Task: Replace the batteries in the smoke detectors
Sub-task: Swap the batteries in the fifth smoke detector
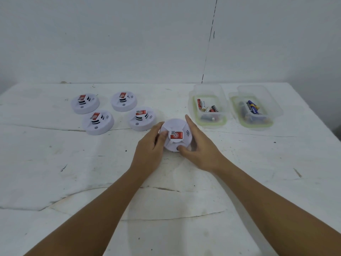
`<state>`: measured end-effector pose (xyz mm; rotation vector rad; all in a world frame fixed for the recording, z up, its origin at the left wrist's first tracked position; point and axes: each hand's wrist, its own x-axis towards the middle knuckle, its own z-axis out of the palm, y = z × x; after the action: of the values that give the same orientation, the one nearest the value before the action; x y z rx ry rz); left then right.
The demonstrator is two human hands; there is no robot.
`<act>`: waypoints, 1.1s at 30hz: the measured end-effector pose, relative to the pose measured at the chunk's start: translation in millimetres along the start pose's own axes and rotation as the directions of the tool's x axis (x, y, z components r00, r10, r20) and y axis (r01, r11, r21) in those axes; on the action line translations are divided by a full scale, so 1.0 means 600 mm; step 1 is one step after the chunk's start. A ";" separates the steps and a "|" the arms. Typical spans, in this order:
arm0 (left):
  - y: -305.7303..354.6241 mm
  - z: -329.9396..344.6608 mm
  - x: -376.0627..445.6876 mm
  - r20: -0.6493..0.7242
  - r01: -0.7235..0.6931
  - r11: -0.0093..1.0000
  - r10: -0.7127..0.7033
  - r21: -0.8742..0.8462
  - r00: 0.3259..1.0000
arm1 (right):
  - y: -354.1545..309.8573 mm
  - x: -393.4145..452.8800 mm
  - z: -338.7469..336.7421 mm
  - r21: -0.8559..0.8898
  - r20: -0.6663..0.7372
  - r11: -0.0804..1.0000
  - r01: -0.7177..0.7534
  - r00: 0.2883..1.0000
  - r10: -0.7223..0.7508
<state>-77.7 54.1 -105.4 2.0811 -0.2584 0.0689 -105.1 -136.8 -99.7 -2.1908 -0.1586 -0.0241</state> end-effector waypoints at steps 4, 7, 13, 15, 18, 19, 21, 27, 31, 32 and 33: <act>-0.005 0.000 0.002 0.009 -0.005 1.000 0.005 0.000 1.000 | 0.004 0.001 0.003 -0.007 -0.007 1.000 0.005 1.000 -0.006; -0.005 0.001 0.004 0.012 -0.014 1.000 0.014 0.003 1.000 | 0.005 0.002 0.002 -0.012 -0.004 1.000 0.006 1.000 -0.006; -0.003 0.003 0.004 0.003 -0.012 1.000 0.012 0.004 1.000 | 0.009 0.004 0.004 -0.024 -0.015 1.000 0.005 1.000 -0.006; -0.002 0.003 0.004 0.004 -0.006 1.000 0.006 0.008 1.000 | 0.010 0.005 0.004 -0.016 -0.011 1.000 0.001 1.000 -0.001; -0.002 0.002 0.004 0.008 -0.010 1.000 0.010 0.010 1.000 | 0.011 0.006 0.005 -0.020 -0.010 1.000 -0.002 1.000 0.002; -0.002 0.002 0.004 0.007 -0.012 1.000 0.012 0.010 1.000 | 0.011 0.006 0.005 -0.027 -0.011 1.000 -0.001 1.000 0.001; -0.003 0.003 0.004 0.005 -0.015 1.000 0.015 0.011 1.000 | 0.012 0.007 0.004 -0.046 -0.017 0.999 0.004 1.000 -0.005; -0.004 0.003 0.003 0.004 -0.024 1.000 0.024 0.013 1.000 | 0.016 0.008 0.006 -0.055 -0.023 0.998 0.009 1.000 -0.011; -0.002 0.003 0.003 0.005 -0.035 0.999 0.034 0.015 0.999 | 0.015 0.007 0.006 -0.058 -0.030 0.998 0.009 0.999 -0.011; -0.002 0.003 0.003 0.004 -0.037 0.999 0.036 0.015 0.999 | 0.015 0.007 0.006 -0.058 -0.030 0.998 0.010 0.999 -0.012; -0.001 0.003 0.003 0.004 -0.037 0.999 0.037 0.015 0.999 | 0.015 0.007 0.007 -0.058 -0.030 0.998 0.010 0.999 -0.012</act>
<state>-75.9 52.9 -106.6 2.0916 -0.2996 0.0899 -99.8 -138.5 -109.0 -2.2461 -0.1548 -0.0690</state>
